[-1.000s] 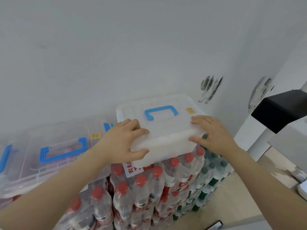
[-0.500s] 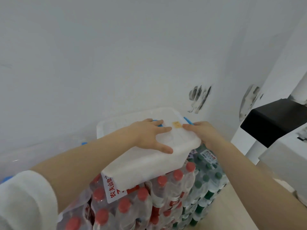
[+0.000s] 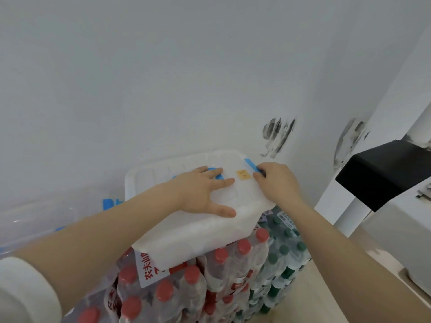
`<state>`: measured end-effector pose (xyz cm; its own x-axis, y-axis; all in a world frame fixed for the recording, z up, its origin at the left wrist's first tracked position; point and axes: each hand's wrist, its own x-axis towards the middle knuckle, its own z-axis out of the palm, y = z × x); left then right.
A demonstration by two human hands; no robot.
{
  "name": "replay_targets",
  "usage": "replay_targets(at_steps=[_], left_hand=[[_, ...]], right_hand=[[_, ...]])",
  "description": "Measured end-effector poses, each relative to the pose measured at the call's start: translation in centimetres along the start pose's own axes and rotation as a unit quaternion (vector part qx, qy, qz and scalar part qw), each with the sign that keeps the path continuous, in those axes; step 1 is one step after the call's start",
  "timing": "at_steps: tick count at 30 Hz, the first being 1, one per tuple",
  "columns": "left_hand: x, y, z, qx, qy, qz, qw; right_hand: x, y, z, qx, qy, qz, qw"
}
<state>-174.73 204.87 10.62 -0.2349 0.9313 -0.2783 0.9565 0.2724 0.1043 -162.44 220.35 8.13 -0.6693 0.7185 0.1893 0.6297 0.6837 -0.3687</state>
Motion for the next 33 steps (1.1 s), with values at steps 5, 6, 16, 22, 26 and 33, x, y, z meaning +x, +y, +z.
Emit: replay_targets(at_steps=[5, 6, 16, 22, 26, 33], left_hand=[[-1.8, -1.2, -0.3, -0.142, 0.113, 0.015, 0.983], [-2.8, -1.5, -0.2, -0.165, 0.172, 0.009, 0.971], [-16.3, -3.1, 3.2, -0.708, 0.249, -0.195, 0.632], [-17.1, -1.0, 8.0, -0.798, 0.038, -0.287, 0.529], [-14.8, -1.1, 7.5, -0.845, 0.143, -0.249, 0.451], [-12.8, 0.5, 7.0, -0.69, 0.272, -0.274, 0.612]], right_hand=[[-1.5, -1.7, 0.6, -0.063, 0.092, -0.112, 0.987], [-2.5, -2.7, 0.8, -0.028, 0.117, -0.173, 0.978], [-10.5, -11.2, 4.7, -0.069, 0.065, -0.515, 0.852], [-10.7, -9.8, 4.7, 0.0, 0.15, -0.451, 0.88], [-11.4, -9.2, 4.7, 0.043, 0.105, -0.432, 0.895], [-11.7, -8.2, 5.7, 0.042, 0.097, -0.447, 0.888]])
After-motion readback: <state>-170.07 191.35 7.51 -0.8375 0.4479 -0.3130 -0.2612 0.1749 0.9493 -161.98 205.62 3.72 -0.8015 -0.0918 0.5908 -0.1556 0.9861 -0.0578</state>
